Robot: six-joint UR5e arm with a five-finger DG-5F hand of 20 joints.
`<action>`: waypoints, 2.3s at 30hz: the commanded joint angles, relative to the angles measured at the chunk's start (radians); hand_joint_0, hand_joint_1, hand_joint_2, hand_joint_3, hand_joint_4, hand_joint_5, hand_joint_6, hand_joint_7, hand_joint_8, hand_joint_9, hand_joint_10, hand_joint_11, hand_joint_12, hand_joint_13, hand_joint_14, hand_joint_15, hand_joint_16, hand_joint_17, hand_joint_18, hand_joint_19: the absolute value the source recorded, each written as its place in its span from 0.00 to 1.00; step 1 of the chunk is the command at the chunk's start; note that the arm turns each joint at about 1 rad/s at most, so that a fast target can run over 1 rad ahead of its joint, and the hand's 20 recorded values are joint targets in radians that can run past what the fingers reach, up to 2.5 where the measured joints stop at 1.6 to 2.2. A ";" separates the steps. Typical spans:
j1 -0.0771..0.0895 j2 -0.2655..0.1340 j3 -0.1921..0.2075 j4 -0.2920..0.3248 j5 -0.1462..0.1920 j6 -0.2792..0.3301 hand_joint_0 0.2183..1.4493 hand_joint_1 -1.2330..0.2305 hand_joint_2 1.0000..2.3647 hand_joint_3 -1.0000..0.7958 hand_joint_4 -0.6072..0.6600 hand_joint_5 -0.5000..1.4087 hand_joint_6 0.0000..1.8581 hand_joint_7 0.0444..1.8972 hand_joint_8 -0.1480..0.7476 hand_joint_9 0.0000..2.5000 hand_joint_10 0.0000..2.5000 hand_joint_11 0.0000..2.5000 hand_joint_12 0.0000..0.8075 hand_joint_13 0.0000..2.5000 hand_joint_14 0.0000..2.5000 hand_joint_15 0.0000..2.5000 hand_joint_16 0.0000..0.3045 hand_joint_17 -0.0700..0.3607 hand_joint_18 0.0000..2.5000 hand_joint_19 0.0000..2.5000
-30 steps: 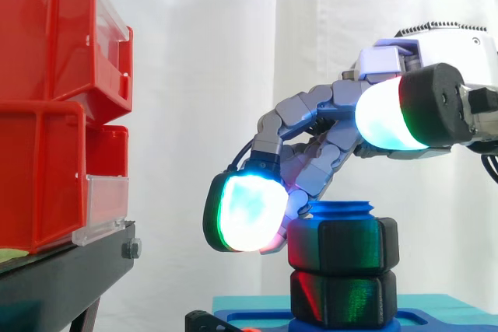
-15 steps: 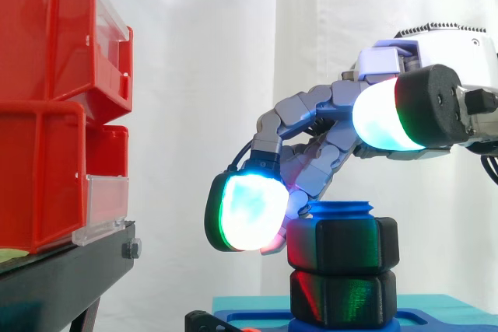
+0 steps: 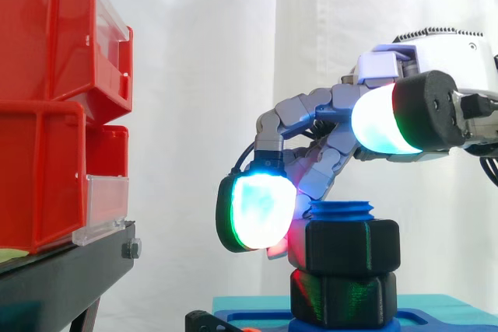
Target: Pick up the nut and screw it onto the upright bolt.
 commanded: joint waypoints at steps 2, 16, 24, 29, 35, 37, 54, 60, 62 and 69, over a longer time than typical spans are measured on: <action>-0.006 0.001 0.000 0.001 -0.003 0.000 0.24 0.66 0.00 0.28 0.67 0.23 0.27 0.63 0.50 0.38 0.00 0.00 0.35 0.27 0.00 0.00 0.09 0.31 0.13 0.00; -0.040 0.000 0.000 0.013 -0.041 -0.003 0.25 0.64 0.00 0.28 0.66 0.24 0.29 0.70 0.52 0.40 0.00 0.00 0.34 0.28 0.00 0.00 0.09 0.30 0.15 0.00; -0.061 0.001 0.000 0.013 -0.065 -0.003 0.25 0.64 0.00 0.28 0.67 0.24 0.36 0.56 0.52 0.43 0.00 0.00 0.33 0.29 0.00 0.00 0.08 0.29 0.17 0.00; -0.069 0.001 0.000 0.008 -0.067 -0.003 0.26 0.63 0.00 0.28 0.66 0.24 0.39 0.50 0.52 0.44 0.00 0.01 0.33 0.31 0.00 0.00 0.08 0.29 0.18 0.00; -0.078 0.001 0.009 0.001 -0.090 -0.003 0.26 0.63 0.00 0.28 0.62 0.25 0.40 0.50 0.52 0.47 0.00 0.01 0.31 0.33 0.00 0.00 0.08 0.28 0.20 0.00; -0.080 0.001 0.015 -0.002 -0.093 -0.003 0.26 0.62 0.00 0.28 0.62 0.25 0.40 0.51 0.52 0.47 0.00 0.01 0.31 0.33 0.00 0.00 0.07 0.28 0.21 0.00; -0.086 0.000 0.097 -0.077 -0.107 -0.020 0.25 0.64 0.00 0.28 0.68 0.22 0.27 0.55 0.50 0.43 0.00 0.01 0.34 0.31 0.00 0.00 0.09 0.31 0.19 0.00; -0.070 0.000 0.097 -0.065 -0.102 -0.026 0.24 0.64 0.00 0.28 0.67 0.20 0.27 0.43 0.49 0.40 0.00 0.00 0.35 0.28 0.00 0.00 0.10 0.32 0.17 0.00; -0.063 0.000 0.097 -0.065 -0.096 -0.026 0.24 0.64 0.00 0.28 0.66 0.20 0.27 0.41 0.48 0.38 0.00 0.00 0.35 0.27 0.00 0.00 0.10 0.32 0.16 0.00; -0.015 0.000 0.080 -0.042 -0.041 -0.023 0.24 0.65 0.00 0.28 0.63 0.18 0.27 0.35 0.44 0.30 0.00 0.00 0.37 0.20 0.00 0.00 0.11 0.34 0.08 0.00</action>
